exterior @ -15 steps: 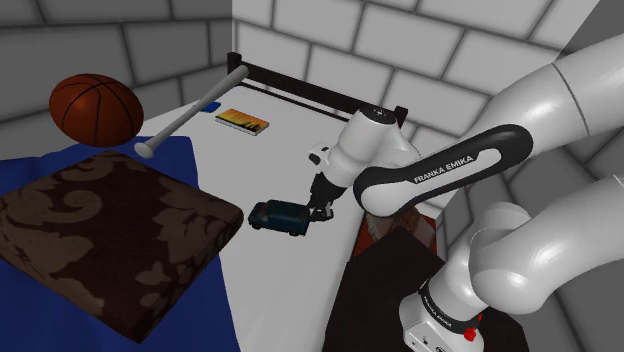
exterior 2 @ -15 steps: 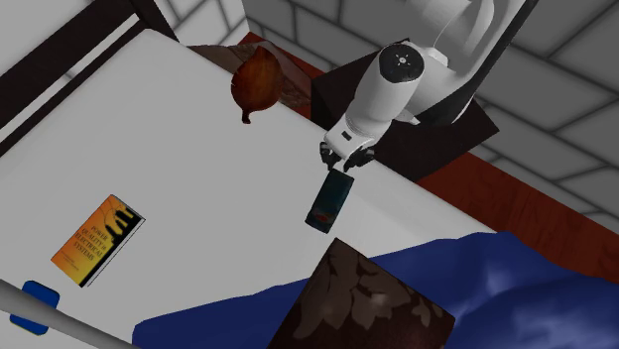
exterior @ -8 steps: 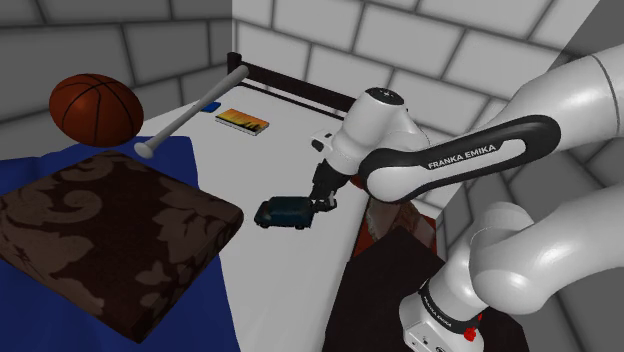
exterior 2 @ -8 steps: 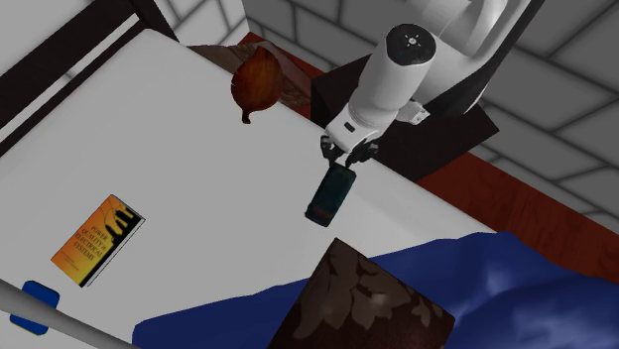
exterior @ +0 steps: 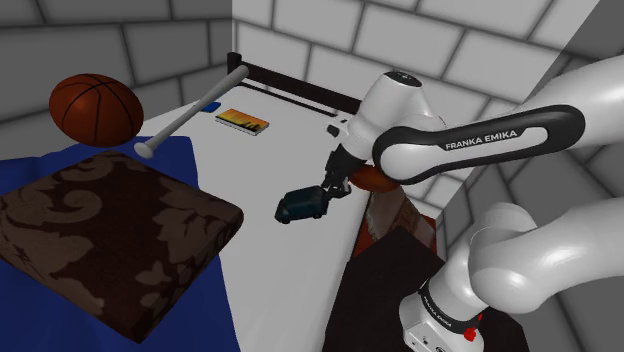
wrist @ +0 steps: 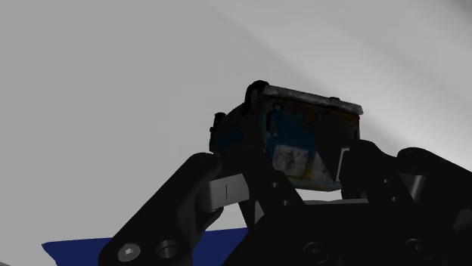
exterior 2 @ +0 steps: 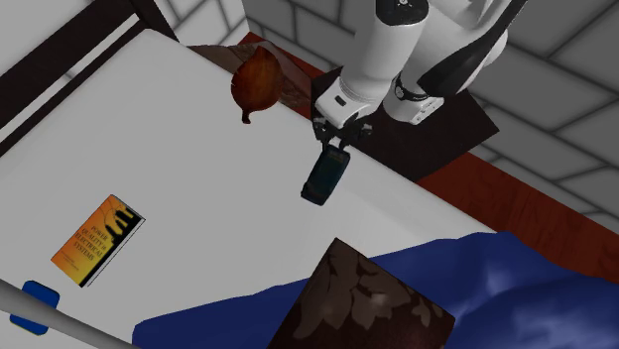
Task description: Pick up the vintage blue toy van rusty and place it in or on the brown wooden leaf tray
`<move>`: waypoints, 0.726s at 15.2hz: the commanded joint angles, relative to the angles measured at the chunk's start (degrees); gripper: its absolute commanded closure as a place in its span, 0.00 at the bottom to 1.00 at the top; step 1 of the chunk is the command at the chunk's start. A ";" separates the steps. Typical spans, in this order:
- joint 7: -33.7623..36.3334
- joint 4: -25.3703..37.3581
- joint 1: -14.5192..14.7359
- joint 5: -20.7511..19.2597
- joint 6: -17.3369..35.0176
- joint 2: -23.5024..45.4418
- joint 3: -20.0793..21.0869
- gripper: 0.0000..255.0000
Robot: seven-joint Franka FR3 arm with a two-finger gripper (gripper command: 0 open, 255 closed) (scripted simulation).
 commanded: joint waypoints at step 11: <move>-20.87 1.25 -10.16 -6.78 -2.96 -1.79 -17.34 1.00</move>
